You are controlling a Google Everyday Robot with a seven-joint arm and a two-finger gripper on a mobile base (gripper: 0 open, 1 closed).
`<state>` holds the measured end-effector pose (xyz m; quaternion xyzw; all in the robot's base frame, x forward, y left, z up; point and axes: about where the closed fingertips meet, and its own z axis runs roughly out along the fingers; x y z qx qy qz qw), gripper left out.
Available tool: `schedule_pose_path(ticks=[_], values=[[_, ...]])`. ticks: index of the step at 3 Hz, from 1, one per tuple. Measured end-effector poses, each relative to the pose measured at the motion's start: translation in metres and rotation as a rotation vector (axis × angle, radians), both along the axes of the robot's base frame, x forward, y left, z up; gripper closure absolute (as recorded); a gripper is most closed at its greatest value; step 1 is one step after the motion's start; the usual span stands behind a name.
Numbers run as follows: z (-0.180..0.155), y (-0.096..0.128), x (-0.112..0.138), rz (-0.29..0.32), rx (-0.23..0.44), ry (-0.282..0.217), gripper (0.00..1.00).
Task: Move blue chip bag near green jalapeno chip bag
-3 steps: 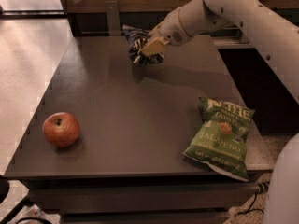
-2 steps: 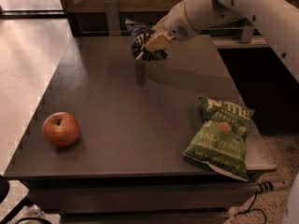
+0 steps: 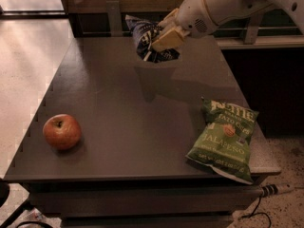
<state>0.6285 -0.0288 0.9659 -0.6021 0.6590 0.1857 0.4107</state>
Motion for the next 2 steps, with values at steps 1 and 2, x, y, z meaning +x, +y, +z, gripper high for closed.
schedule_pose_path(ticks=[1, 2], values=[[0.009, 0.003, -0.028, 0.058, 0.001, 0.018, 1.0], [0.006, 0.014, -0.061, 0.117, -0.022, 0.046, 1.0]])
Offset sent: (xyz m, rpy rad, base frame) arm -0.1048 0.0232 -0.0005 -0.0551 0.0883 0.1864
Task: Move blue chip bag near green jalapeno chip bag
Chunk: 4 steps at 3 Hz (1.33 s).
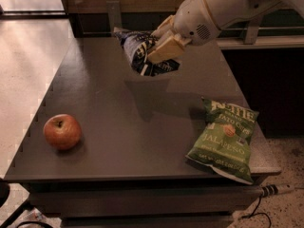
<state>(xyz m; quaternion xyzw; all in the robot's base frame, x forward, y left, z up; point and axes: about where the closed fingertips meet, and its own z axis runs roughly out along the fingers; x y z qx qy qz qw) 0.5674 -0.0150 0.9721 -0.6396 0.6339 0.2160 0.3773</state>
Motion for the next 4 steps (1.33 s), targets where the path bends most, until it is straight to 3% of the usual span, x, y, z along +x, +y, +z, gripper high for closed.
schedule_pose_path(ticks=[2, 4], values=[[-0.016, -0.002, -0.057, 0.049, -0.074, 0.055, 1.0], [-0.015, 0.002, -0.059, 0.055, -0.077, 0.052, 0.59]])
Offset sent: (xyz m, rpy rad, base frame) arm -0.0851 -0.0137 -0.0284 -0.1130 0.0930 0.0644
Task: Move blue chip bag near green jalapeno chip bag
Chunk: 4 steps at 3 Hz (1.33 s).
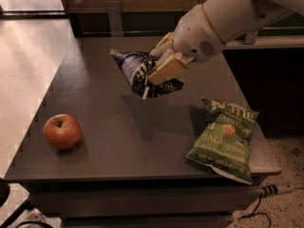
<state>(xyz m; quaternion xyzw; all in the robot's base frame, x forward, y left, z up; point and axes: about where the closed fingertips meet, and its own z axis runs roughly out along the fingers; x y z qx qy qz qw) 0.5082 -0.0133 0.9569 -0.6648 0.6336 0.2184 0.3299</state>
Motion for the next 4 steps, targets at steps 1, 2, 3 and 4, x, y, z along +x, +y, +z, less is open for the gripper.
schedule_pose_path(ticks=[1, 2, 3, 4], values=[[0.0009, 0.0019, -0.0012, 0.003, -0.001, -0.002, 0.35], [0.0018, 0.0036, -0.0023, 0.006, -0.002, -0.004, 0.12], [0.0027, 0.0053, -0.0034, 0.009, -0.003, -0.006, 0.0], [0.0027, 0.0054, -0.0034, 0.01, -0.003, -0.006, 0.0]])
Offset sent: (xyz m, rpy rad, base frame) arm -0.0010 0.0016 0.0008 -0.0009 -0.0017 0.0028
